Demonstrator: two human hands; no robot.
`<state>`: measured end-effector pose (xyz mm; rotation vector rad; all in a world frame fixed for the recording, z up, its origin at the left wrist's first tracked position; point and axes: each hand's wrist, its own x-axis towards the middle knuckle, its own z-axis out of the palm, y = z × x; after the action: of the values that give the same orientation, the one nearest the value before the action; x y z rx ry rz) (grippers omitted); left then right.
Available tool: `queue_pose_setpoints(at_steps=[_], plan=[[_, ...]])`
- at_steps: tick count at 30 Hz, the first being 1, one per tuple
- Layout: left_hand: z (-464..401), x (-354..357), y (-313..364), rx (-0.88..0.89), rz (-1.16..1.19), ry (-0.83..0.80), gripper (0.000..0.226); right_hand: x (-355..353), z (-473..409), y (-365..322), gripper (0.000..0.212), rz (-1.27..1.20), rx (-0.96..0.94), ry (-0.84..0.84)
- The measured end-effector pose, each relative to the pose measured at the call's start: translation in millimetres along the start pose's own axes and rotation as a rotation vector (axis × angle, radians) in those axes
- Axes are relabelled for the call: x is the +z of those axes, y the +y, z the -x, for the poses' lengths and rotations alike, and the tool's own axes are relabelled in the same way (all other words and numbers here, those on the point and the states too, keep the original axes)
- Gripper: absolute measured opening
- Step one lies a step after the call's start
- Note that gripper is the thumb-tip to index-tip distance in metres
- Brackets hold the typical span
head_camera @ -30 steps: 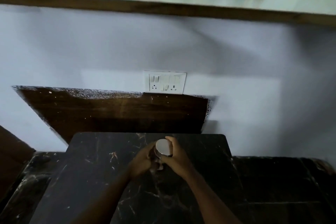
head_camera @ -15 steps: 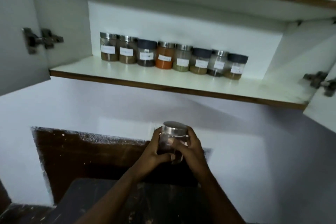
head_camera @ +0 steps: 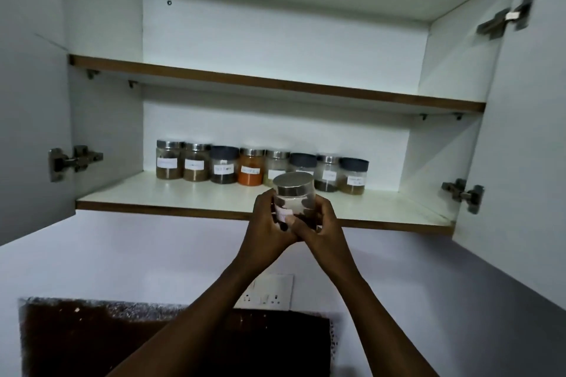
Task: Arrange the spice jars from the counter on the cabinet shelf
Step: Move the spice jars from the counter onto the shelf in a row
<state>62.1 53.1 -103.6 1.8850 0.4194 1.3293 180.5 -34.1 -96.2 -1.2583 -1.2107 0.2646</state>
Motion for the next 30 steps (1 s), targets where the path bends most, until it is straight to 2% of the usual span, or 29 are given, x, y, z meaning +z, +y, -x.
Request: queue_pose_setpoints(at_steps=[3,6,9,12,14,19,20,24,27,30], plan=[[-24.8,24.6,6.1,0.048,-0.088,-0.022,0.082,-18.8,-19.0,-0.1,0.07,0.112,0.008,0.073],[-46.9,52.0,7.7,0.067,-0.151,-0.067,0.072,-45.2,-39.9,5.0,0.069,0.208,0.038,0.116],[-70.6,81.1,8.8,0.003,-0.198,-0.159,0.044,-72.5,-64.5,13.2,0.067,0.247,0.159,0.105],[-96.7,111.1,6.7,-0.139,-0.247,-0.242,0.034,-107.0,-91.9,20.9,0.054,0.302,0.258,0.069],[-113.7,131.8,3.9,-0.228,-0.24,-0.261,0.046,-129.0,-107.8,28.2,0.043,0.304,0.297,0.051],[-146.0,184.4,-8.5,-0.266,-0.317,-0.254,0.042,-172.2,-134.8,53.1,0.007,0.248,0.347,0.116],[-151.5,195.1,-12.2,-0.258,-0.337,-0.257,0.043,-182.3,-140.2,60.1,0.006,0.246,0.34,0.137],[-170.3,221.1,-25.6,-0.185,-0.447,-0.345,0.049,-209.6,-159.0,83.7,0.042,0.299,0.35,0.191],[-180.9,235.5,-35.8,-0.138,-0.541,-0.384,0.056,-221.9,-173.9,96.9,0.038,0.399,0.375,0.211],[-188.4,244.6,-40.2,-0.155,-0.537,-0.406,0.064,-230.8,-189.9,108.8,0.029,0.476,0.357,0.239]])
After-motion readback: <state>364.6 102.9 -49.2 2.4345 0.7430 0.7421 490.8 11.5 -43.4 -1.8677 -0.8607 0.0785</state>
